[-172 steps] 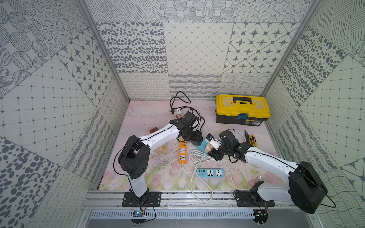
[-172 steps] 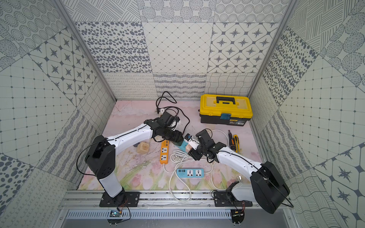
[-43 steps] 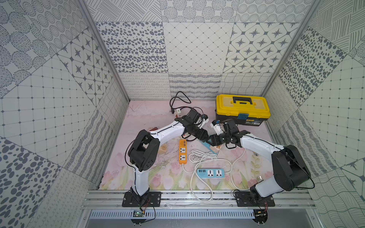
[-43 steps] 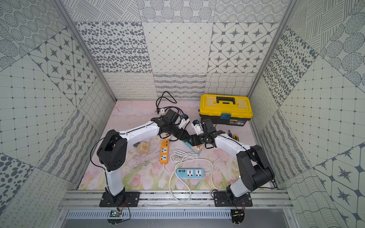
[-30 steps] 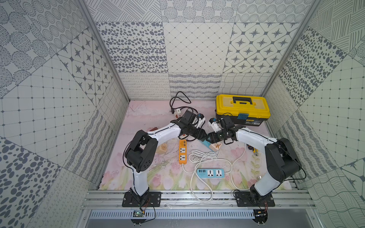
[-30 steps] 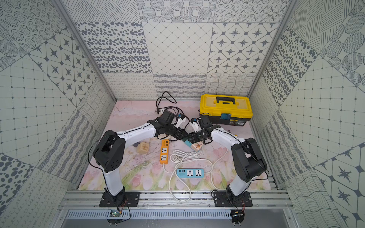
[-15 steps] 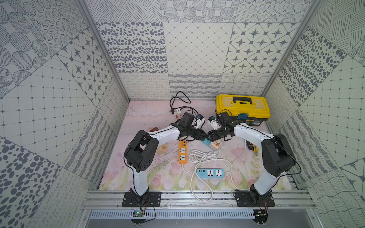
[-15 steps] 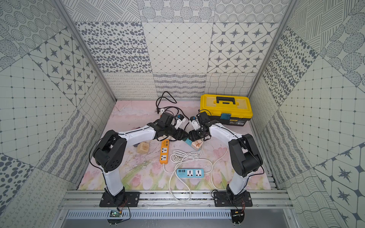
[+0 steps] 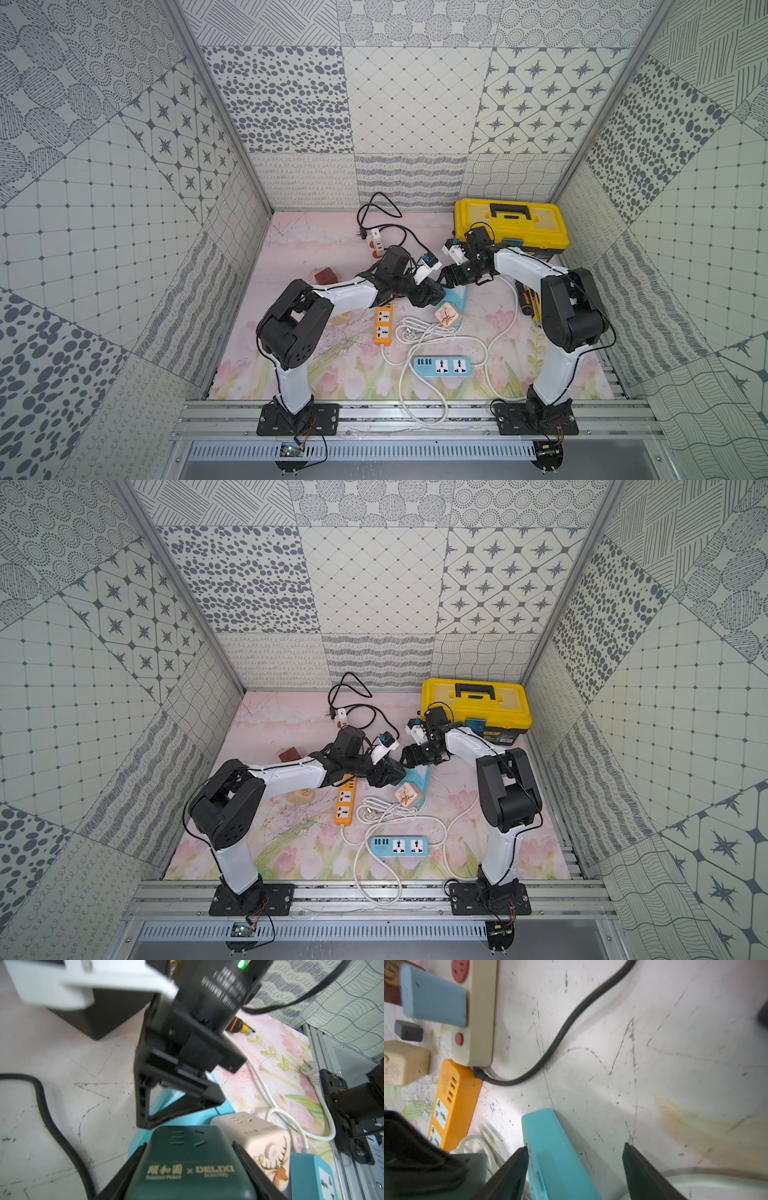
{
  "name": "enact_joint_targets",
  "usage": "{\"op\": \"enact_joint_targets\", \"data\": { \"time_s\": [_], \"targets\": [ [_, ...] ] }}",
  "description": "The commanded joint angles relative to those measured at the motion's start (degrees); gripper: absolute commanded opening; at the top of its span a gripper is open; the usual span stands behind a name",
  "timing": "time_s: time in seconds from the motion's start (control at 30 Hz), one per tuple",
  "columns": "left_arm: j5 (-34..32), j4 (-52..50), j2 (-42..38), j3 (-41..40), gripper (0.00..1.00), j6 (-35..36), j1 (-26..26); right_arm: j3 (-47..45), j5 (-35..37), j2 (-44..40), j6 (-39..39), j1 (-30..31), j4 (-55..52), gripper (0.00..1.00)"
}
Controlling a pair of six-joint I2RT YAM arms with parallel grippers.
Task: Pull the plug off the socket
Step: Remove the plug from the socket, then place the plug at the corner of the board.
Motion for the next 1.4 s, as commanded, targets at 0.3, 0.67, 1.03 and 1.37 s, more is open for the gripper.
{"op": "enact_joint_targets", "data": {
  "time_s": [0.3,0.67,1.03,1.37],
  "targets": [
    [0.99,0.61,-3.16,3.01,0.20,11.90,0.16,-1.40,1.05,1.53,-1.12,-0.72,-3.32,0.66],
    [-16.04,-31.19,-16.15,3.49,0.19,-20.41,4.03,-7.96,0.92,-15.12,5.43,-2.96,8.58,0.89],
    [-38.78,-51.60,-23.22,-8.44,0.25,-33.73,5.57,-24.73,7.54,-38.74,12.25,-2.95,25.28,0.96],
    [-52.39,-53.13,-16.65,-8.56,0.49,-38.44,6.97,-30.30,6.49,-45.30,14.12,-2.92,25.87,0.96]
  ]
}}
